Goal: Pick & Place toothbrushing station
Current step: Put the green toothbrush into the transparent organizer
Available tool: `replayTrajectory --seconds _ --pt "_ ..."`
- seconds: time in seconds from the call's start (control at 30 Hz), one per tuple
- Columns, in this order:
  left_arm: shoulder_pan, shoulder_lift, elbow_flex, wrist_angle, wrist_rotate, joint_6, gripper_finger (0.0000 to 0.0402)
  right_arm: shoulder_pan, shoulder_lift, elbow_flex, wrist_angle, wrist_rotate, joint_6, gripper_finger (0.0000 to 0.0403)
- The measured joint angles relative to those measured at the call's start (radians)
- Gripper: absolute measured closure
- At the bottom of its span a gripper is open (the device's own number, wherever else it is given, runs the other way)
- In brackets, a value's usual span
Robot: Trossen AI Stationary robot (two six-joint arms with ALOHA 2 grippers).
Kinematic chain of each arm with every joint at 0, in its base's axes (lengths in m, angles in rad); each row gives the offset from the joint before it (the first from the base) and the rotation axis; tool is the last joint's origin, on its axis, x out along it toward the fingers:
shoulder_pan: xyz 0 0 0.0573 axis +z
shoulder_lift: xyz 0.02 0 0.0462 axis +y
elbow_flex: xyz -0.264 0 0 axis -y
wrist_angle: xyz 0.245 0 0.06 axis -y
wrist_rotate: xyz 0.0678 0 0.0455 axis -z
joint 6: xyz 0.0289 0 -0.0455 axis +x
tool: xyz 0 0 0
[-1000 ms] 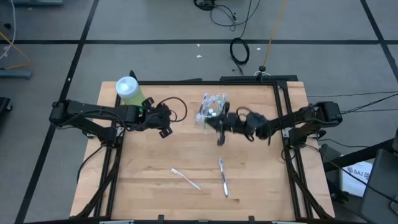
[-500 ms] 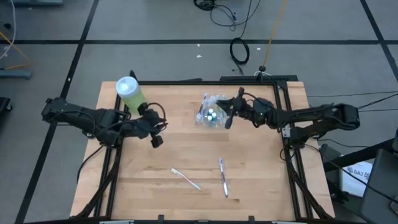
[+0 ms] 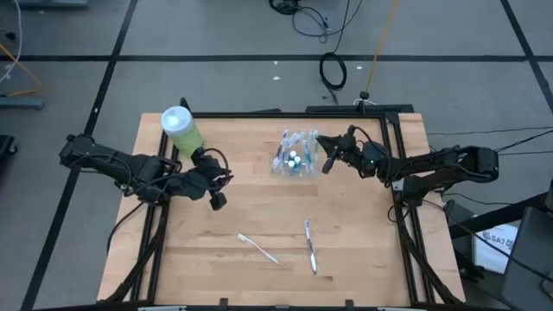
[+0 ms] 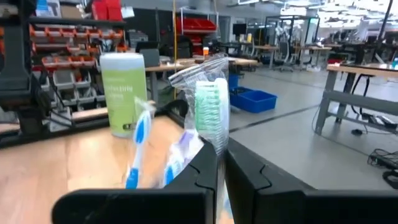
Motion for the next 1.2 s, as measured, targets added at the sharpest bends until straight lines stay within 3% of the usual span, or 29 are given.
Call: replayTrajectory --seconds 0.3,0.8,1.2 --pt "0.000 0.002 0.000 0.004 -0.023 -0.047 0.0323 0.014 0.020 -0.032 -0.015 -0.017 0.059 0.0395" --pt "0.000 0.002 0.000 0.012 -0.031 -0.028 0.0323 0.041 0.171 -0.031 0.012 -0.043 0.129 0.0388" --pt "0.000 0.024 0.000 0.011 -0.021 -0.022 0.0323 0.042 0.148 -0.036 0.012 -0.047 0.124 0.0290"
